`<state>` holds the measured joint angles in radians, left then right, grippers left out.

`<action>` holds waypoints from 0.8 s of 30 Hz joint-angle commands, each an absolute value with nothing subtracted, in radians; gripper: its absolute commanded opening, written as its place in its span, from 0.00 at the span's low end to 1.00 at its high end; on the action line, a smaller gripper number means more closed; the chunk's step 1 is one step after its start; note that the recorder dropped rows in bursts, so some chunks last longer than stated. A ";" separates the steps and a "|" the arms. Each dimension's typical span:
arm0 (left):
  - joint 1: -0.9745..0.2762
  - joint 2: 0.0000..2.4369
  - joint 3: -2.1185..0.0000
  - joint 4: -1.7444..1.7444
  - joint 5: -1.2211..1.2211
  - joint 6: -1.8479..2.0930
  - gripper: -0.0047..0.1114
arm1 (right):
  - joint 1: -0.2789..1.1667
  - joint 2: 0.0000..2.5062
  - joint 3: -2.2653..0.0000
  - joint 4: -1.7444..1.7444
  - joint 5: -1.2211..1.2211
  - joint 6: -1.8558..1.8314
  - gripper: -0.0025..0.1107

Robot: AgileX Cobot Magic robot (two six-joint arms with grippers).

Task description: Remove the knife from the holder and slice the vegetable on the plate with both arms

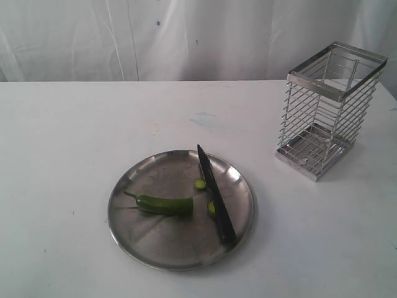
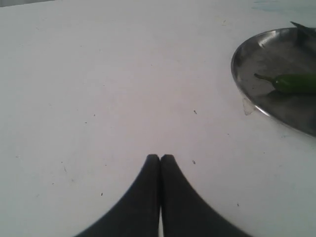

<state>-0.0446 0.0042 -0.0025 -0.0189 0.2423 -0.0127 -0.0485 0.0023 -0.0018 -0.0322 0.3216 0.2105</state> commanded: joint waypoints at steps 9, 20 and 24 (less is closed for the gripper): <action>-0.040 0.000 0.000 -0.051 0.252 0.084 0.04 | -0.050 0.000 0.000 -0.034 0.313 0.204 0.02; -0.042 0.000 0.000 -0.051 0.249 0.086 0.04 | -0.050 0.000 0.000 -0.034 0.313 0.204 0.02; -0.042 0.000 0.000 -0.051 0.249 0.086 0.04 | -0.050 0.000 0.000 -0.034 0.313 0.204 0.02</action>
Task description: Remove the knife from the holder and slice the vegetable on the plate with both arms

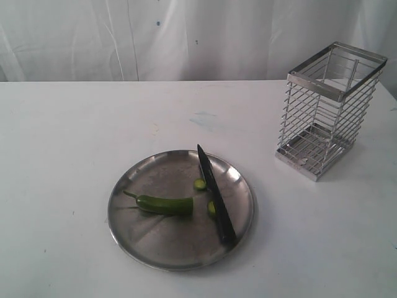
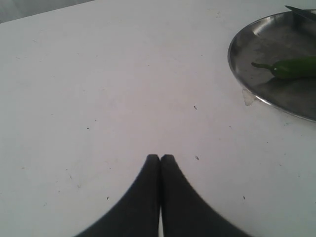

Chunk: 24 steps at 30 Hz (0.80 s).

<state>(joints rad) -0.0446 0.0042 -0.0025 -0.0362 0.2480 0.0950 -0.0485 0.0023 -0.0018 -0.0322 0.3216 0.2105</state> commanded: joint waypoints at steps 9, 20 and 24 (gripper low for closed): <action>-0.037 0.000 0.000 -0.051 0.242 0.084 0.04 | -0.050 0.000 0.000 -0.034 0.313 0.204 0.02; -0.023 0.000 0.000 -0.051 0.232 0.084 0.04 | -0.050 0.000 0.000 -0.034 0.313 0.204 0.02; -0.023 0.000 0.000 -0.051 0.232 0.084 0.04 | -0.050 0.000 0.000 -0.034 0.313 0.204 0.02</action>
